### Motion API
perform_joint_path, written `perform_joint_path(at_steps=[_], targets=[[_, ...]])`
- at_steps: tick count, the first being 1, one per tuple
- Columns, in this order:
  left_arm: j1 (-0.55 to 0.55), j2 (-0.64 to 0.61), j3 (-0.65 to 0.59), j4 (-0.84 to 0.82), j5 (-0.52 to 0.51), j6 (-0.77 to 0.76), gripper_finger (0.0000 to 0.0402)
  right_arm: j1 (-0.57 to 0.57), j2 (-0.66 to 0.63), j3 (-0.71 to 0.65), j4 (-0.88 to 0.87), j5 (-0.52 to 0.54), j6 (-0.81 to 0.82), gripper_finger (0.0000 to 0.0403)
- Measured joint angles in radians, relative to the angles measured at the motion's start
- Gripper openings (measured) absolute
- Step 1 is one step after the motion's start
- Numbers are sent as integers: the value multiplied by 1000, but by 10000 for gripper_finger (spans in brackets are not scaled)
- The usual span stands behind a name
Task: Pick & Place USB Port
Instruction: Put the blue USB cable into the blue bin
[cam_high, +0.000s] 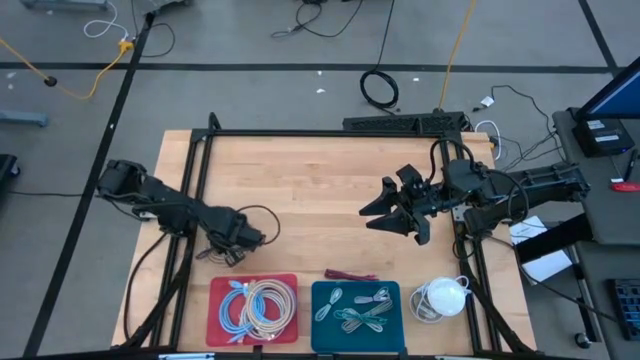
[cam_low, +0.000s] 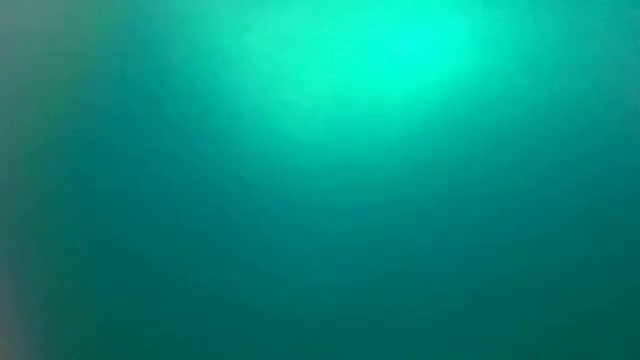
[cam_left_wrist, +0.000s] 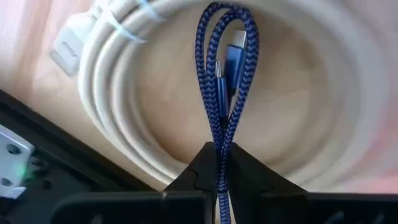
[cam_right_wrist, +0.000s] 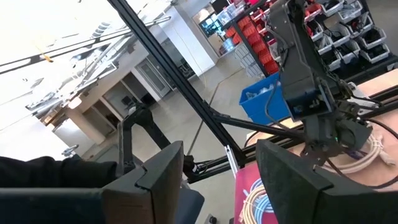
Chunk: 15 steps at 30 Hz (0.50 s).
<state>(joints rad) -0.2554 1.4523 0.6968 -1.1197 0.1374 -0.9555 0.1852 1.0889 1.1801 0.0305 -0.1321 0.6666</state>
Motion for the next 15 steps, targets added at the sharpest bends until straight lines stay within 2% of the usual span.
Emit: perform_joint_path(at_steps=[3, 7, 9, 12, 15], targets=[[-1, -39, 72, 3, -4, -43, 10, 0, 0, 0, -18, 0, 0, 199], [-9, -161, 207, 8, -142, -196, 8, 0, 0, 0, -36, 1, 1, 199], [-19, -235, 280, 30, -261, -277, 8, 0, 0, 0, -46, 1, 2, 199], [-48, -337, 380, 147, -516, -329, 8, 1, 0, 0, -54, 4, 3, 199], [-81, -396, 427, 399, -791, -228, 8, 7, 16, 0, -38, 44, 4, 199]])
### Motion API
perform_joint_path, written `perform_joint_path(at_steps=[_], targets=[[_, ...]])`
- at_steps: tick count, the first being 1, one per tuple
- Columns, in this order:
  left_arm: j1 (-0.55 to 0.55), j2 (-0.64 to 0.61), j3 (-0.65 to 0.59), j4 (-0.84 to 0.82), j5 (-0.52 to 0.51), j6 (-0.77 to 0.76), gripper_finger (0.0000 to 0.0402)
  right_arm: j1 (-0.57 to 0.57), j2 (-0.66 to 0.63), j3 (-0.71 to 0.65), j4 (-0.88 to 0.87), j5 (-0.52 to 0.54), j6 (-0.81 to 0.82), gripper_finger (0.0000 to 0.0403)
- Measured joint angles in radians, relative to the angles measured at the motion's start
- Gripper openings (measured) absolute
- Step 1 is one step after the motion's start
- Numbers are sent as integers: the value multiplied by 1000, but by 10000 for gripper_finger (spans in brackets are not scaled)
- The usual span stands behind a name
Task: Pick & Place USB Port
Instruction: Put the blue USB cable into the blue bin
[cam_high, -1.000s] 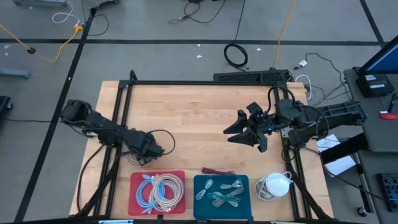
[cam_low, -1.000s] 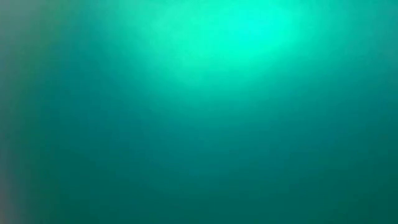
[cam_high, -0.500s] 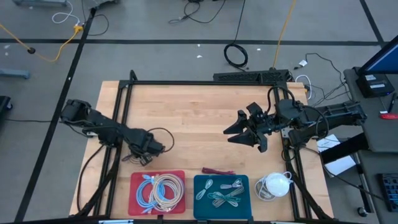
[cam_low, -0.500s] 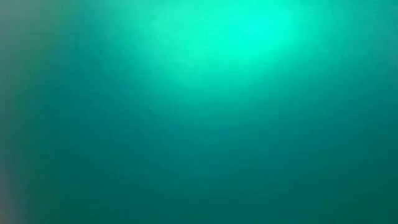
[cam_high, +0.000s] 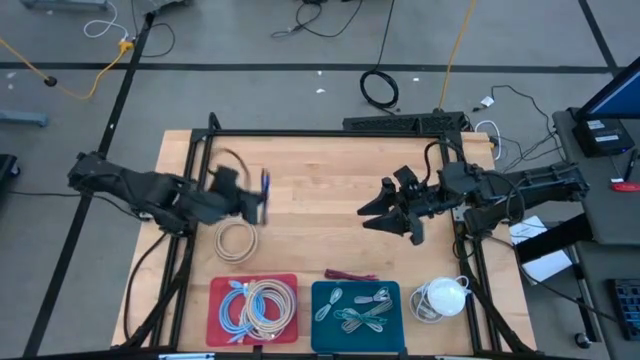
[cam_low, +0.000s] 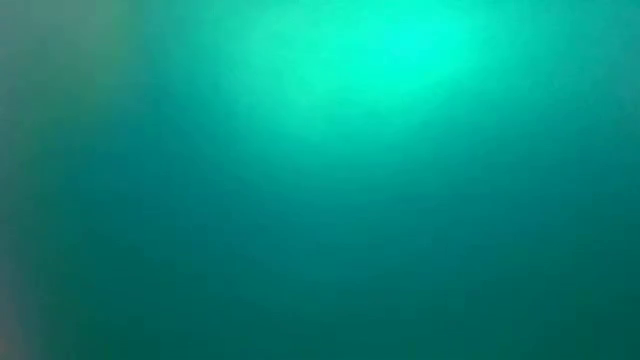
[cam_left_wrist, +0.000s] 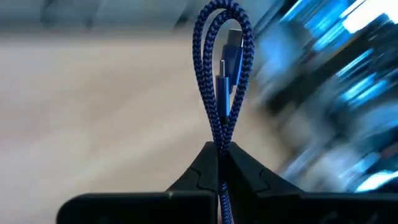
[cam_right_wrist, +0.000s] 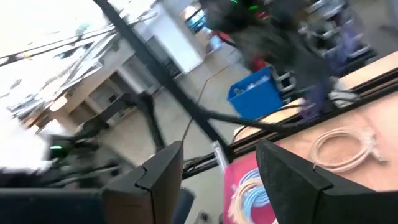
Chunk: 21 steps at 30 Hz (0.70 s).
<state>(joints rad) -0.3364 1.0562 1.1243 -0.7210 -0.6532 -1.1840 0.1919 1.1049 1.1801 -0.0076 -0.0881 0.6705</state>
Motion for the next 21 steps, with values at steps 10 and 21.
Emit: perform_joint_path(at_steps=[10, 21], targets=[[38, 160, 13, 756, 60, 378, 8, 10, 215, -141, 709, -21, 302, 199], [-48, 266, 13, 865, 104, 283, 8, -10, 261, -242, 711, -98, 315, 199]])
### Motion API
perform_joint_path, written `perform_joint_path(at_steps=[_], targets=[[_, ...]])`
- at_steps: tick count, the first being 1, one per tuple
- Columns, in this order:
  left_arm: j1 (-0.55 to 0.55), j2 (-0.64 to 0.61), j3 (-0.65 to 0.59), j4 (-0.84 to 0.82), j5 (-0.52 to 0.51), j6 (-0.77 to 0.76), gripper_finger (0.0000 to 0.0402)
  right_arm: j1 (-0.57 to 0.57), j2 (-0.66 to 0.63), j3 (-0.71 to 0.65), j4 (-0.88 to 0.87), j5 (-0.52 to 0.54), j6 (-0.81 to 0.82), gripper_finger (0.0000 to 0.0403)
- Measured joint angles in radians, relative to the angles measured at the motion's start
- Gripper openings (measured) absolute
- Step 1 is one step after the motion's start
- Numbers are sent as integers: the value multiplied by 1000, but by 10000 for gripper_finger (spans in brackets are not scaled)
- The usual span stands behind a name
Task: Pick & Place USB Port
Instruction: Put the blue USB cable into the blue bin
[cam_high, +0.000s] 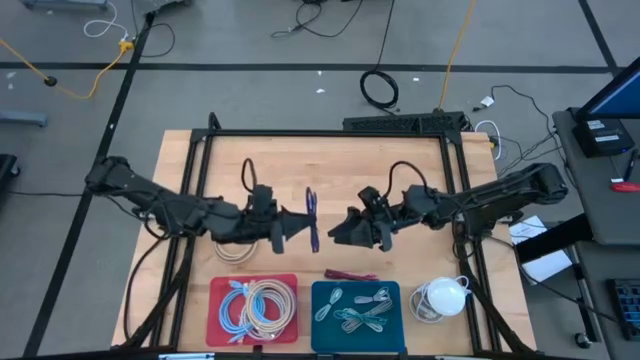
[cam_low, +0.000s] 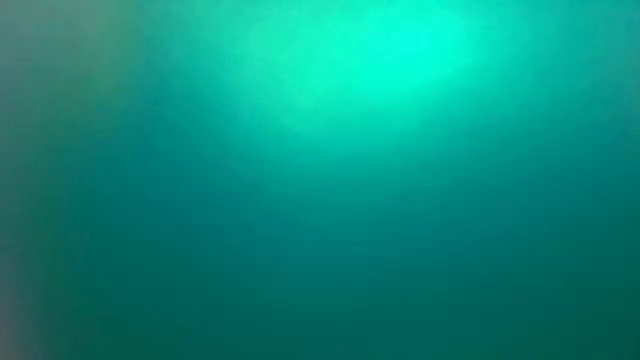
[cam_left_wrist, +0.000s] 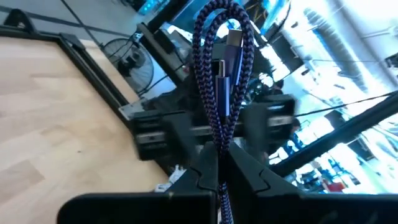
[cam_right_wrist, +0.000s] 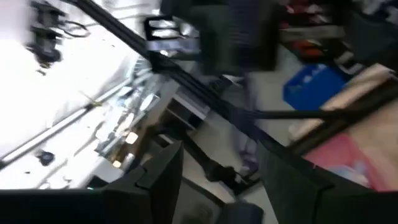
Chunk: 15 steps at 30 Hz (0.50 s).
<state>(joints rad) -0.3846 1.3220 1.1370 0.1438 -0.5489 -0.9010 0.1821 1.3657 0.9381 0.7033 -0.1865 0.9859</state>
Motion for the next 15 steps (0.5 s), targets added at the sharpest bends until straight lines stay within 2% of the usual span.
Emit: perform_joint_path(at_steps=[8, 15], targets=[[-6, 26, 2, 53, 0, -13, 8, -5, 19, -30, -12, 28, -3, 199], [15, 75, 0, 105, 52, -36, 8, -4, 18, -30, -3, 51, -13, 199]])
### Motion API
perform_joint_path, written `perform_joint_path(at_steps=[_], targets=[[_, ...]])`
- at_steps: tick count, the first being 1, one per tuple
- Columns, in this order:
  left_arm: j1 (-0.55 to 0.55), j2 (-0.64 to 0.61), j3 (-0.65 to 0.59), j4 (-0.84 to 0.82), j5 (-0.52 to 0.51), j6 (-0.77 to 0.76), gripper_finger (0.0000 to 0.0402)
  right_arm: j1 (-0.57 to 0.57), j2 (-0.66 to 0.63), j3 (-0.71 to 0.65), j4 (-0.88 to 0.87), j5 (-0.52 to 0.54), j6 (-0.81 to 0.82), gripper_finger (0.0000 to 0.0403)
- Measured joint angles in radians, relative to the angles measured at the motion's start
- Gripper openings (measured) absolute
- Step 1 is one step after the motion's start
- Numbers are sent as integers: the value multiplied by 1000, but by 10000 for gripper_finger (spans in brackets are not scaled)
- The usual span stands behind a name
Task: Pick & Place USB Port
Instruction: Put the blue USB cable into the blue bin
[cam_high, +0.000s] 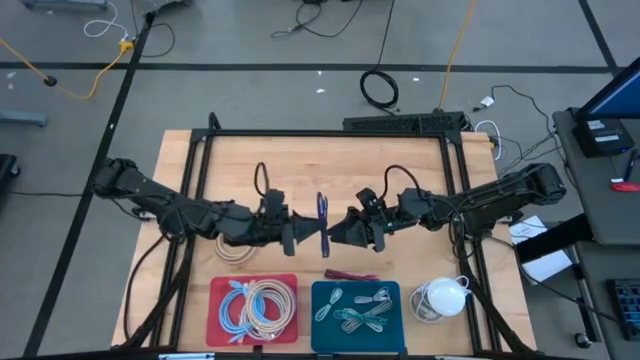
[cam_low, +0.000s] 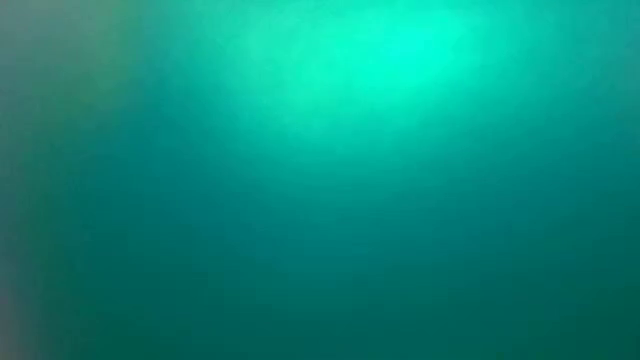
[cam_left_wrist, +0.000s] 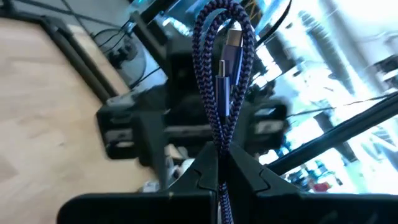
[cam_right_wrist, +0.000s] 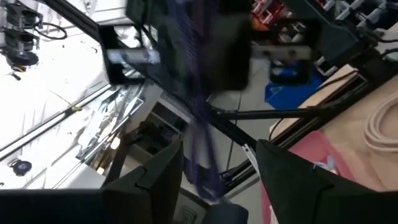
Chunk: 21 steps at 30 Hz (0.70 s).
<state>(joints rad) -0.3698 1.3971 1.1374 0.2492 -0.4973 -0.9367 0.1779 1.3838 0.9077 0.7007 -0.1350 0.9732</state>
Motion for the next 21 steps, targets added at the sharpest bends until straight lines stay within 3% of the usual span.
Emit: perform_joint_path(at_steps=[16, 21], targets=[[49, 24, 0, 16, 59, -28, 8, 9, -1, 0, 15, 1, -13, 197], [56, 25, 0, 14, 63, -34, 8, 10, -1, 0, 14, 0, -11, 166]])
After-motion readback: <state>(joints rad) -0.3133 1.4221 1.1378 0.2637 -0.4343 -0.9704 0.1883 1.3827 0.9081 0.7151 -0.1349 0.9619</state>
